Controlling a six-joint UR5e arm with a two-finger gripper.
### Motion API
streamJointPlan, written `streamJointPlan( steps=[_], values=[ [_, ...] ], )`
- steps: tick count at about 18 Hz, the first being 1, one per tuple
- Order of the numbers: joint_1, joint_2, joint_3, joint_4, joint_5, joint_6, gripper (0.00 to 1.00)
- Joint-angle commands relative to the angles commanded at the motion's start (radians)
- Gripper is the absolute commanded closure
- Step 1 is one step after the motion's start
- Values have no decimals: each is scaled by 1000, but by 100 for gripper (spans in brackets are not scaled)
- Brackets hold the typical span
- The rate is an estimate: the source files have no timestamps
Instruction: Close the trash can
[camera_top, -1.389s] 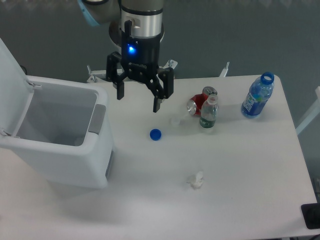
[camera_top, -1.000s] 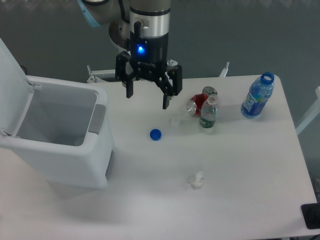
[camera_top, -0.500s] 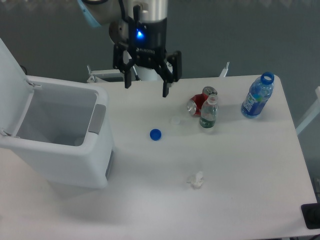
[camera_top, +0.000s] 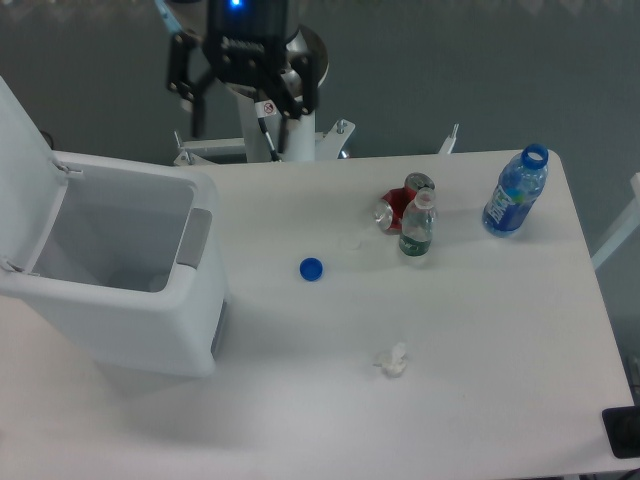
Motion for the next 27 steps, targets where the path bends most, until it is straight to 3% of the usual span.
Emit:
streamJointPlan(
  steps=[3, 9, 15, 21, 27],
  values=[
    [-41, 2, 3, 34, -29, -40, 0],
    [-153, 15, 5, 34, -34, -178, 0],
    [-198, 44, 3, 35, -78, -181, 0],
    [-261, 43, 9, 75, -123, -178, 0],
    [-308, 17, 8, 85, -244, -172, 0]
  ],
)
